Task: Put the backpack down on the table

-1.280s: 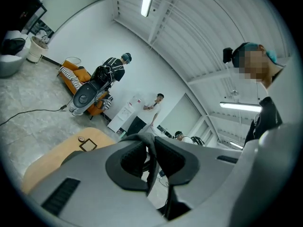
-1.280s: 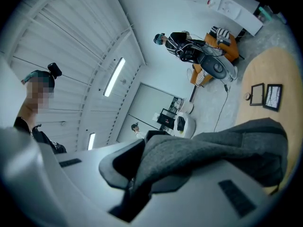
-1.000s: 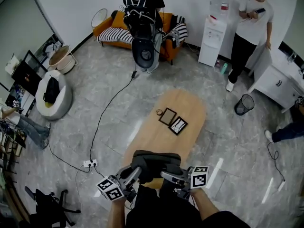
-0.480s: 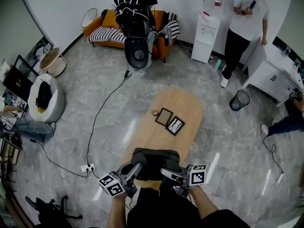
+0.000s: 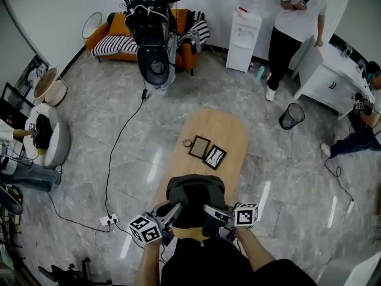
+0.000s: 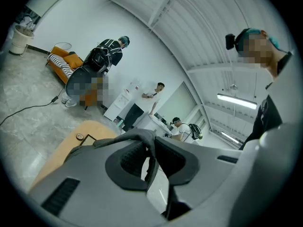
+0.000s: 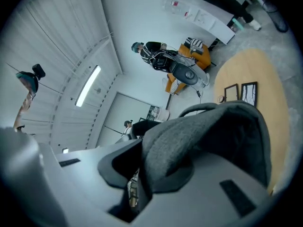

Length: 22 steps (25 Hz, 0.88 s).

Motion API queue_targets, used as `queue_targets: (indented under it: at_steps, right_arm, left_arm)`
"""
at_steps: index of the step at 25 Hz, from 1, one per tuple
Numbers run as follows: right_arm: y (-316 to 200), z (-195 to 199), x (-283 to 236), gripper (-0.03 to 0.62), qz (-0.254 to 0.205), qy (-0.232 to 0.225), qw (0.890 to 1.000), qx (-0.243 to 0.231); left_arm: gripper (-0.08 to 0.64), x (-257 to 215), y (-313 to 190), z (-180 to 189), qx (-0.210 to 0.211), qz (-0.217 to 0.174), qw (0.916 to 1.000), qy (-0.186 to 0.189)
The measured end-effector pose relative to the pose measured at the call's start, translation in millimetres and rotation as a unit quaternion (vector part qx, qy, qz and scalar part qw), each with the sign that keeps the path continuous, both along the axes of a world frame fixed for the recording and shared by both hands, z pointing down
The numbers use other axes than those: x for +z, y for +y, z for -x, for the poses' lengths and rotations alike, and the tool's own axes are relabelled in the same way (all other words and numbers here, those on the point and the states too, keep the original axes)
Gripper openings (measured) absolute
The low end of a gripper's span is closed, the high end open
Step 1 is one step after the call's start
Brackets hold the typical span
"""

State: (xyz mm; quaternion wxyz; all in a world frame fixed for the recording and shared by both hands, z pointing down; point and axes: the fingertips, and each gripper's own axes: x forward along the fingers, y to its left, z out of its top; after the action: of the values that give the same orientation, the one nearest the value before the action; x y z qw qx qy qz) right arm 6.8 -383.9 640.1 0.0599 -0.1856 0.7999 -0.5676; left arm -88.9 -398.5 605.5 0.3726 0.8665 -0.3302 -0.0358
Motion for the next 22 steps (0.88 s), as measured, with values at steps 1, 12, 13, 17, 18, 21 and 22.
queue_targets:
  at_steps: [1, 12, 13, 17, 18, 21, 22]
  right_arm:
    - [-2.8, 0.6, 6.7, 0.060, 0.005, 0.010, 1.000, 0.001]
    - [0.4, -15.1, 86.3, 0.147, 0.071, 0.134, 0.988, 0.009]
    - [2.8, -19.3, 94.5, 0.147, 0.081, 0.140, 0.987, 0.016]
    - [9.5, -32.5, 116.8, 0.137, 0.114, 0.151, 0.981, 0.044]
    - [9.3, -32.8, 118.8, 0.129, 0.114, 0.155, 0.980, 0.045]
    - [1.0, -33.6, 122.3, 0.130, 0.109, 0.172, 0.977, 0.060]
    - [-3.0, -33.4, 123.0, 0.134, 0.109, 0.175, 0.976, 0.066]
  left_arm:
    - [0.061, 4.9, -2.9, -1.4, 0.005, 0.004, 1.0000, -0.003]
    - [0.061, 57.5, -10.5, -7.0, 0.053, 0.049, 0.9966, -0.039]
    - [0.061, 61.2, -11.2, -7.1, 0.054, 0.055, 0.9963, -0.037]
    - [0.061, 76.6, -11.4, -9.9, 0.062, 0.073, 0.9949, -0.031]
    - [0.061, 81.2, -10.1, -10.5, 0.066, 0.077, 0.9942, -0.034]
    - [0.061, 99.6, -4.0, -11.5, 0.078, 0.096, 0.9907, -0.056]
    - [0.061, 107.6, -1.9, -11.1, 0.080, 0.106, 0.9890, -0.065]
